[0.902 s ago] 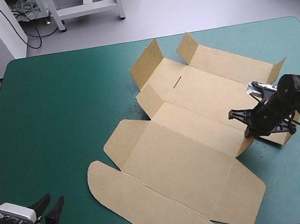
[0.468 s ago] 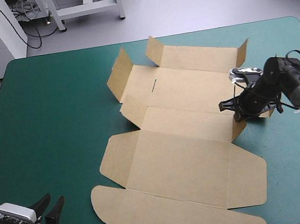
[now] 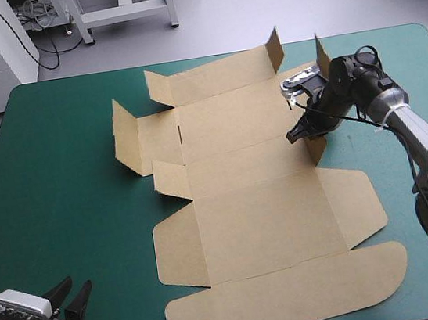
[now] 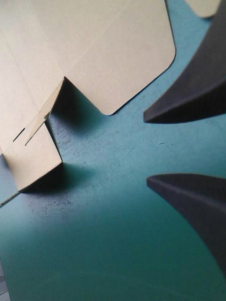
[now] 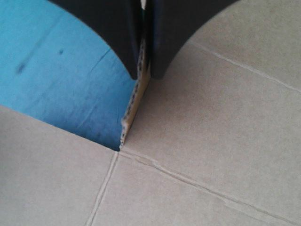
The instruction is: Fold the box
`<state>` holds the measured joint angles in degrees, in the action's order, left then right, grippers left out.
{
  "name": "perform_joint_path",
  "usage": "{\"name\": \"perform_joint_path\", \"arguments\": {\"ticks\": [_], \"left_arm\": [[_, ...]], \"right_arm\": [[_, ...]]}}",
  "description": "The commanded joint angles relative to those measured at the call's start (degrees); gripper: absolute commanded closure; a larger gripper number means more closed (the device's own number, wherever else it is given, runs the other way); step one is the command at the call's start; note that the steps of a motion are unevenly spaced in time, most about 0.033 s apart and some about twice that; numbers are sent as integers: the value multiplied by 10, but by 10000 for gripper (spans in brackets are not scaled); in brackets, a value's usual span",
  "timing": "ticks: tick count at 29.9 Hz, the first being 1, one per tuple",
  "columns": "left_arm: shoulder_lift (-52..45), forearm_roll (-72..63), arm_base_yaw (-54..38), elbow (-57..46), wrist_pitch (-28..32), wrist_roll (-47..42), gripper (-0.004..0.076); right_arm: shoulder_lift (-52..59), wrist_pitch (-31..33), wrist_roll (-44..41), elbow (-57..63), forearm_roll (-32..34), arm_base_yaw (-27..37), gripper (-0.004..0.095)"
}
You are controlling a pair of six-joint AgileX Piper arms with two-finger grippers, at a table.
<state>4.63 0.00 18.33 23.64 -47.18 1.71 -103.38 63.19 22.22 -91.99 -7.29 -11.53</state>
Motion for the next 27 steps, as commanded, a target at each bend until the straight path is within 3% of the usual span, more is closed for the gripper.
{"name": "perform_joint_path", "arguments": {"ticks": [1,5,15,22,27], "left_arm": [[9,-5,3,13,41,1,472],[9,-5,3,13,41,1,472],[9,-5,3,13,41,1,472],[9,-5,3,13,41,1,472],[9,-5,3,13,41,1,472]], "right_arm": [[20,-13,134,-52,0,-16,912],[16,-54,278,-57,7,-45,912],[-3,-169,380,-59,73,-102,912],[-22,-255,417,-67,29,-148,928],[-34,-279,474,-82,-33,-181,928]]}}
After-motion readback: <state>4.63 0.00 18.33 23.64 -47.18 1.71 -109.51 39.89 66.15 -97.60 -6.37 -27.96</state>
